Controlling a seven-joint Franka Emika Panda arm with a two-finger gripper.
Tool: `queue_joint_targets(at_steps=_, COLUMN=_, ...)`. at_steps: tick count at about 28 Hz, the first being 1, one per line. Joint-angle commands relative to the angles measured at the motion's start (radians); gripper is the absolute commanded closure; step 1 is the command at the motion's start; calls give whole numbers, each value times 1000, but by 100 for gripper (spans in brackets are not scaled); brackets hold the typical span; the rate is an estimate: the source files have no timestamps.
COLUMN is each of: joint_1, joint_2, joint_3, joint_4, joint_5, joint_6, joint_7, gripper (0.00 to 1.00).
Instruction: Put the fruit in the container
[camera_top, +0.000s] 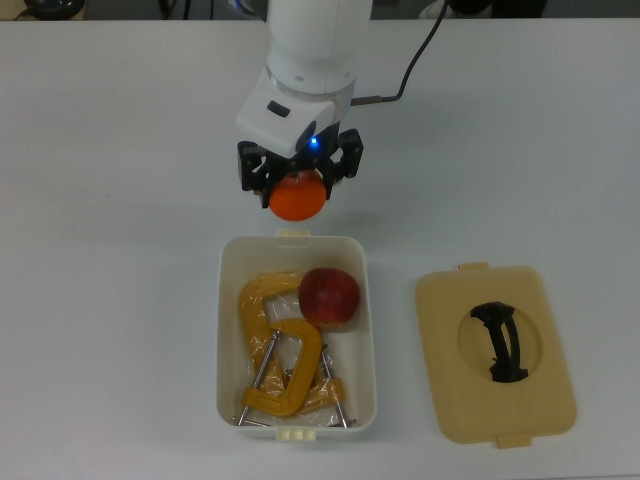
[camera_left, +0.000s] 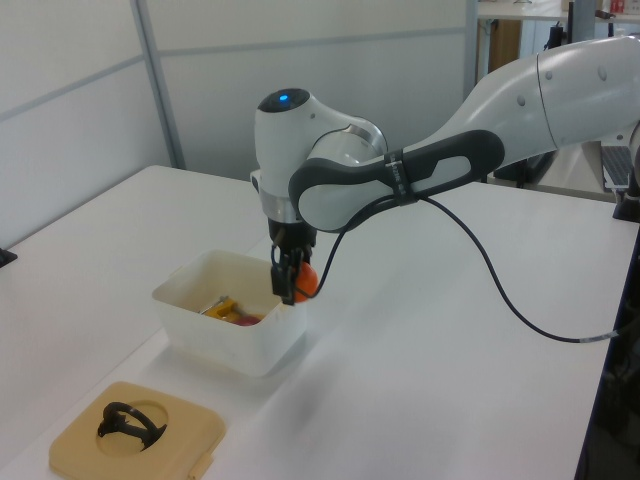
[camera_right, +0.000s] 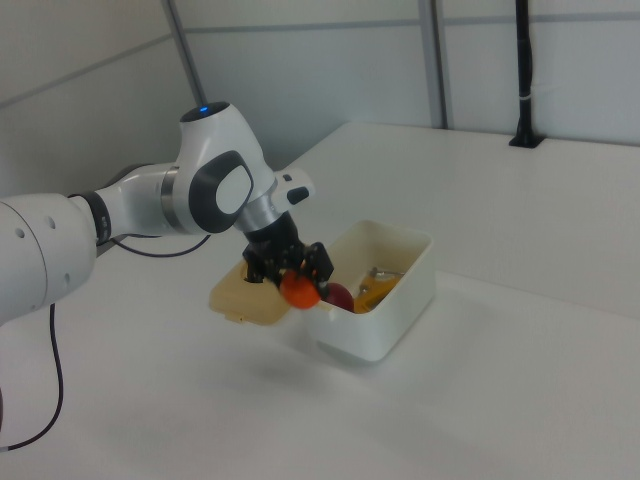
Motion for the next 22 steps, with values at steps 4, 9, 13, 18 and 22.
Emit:
queue_joint_targets(at_steps=4, joint_1=8, joint_2=54, joint_3=-51, joint_4=16, joint_5=-20, joint_6=348, joint_7=309, gripper=0)
queue_joint_targets(at_steps=9, joint_1=8, joint_2=53, joint_3=-51, joint_4=9, joint_5=-55, joint_6=342, joint_7=331, gripper=0)
queue_joint_targets(at_steps=13, joint_1=10, joint_2=29, joint_3=-50, joint_4=-1, joint_5=-52, joint_6=226, joint_7=324, gripper=0)
queue_joint_targets(at_steps=18, joint_1=13, joint_2=-37, joint_3=-44, joint_4=-4, joint_5=-19, joint_6=2, joint_7=258, gripper=0)
queue_joint_targets(at_steps=22, joint_1=11, joint_2=-105, joint_3=-53, joint_4=-3, joint_5=89, joint_6=-118, joint_7=170, gripper=0)
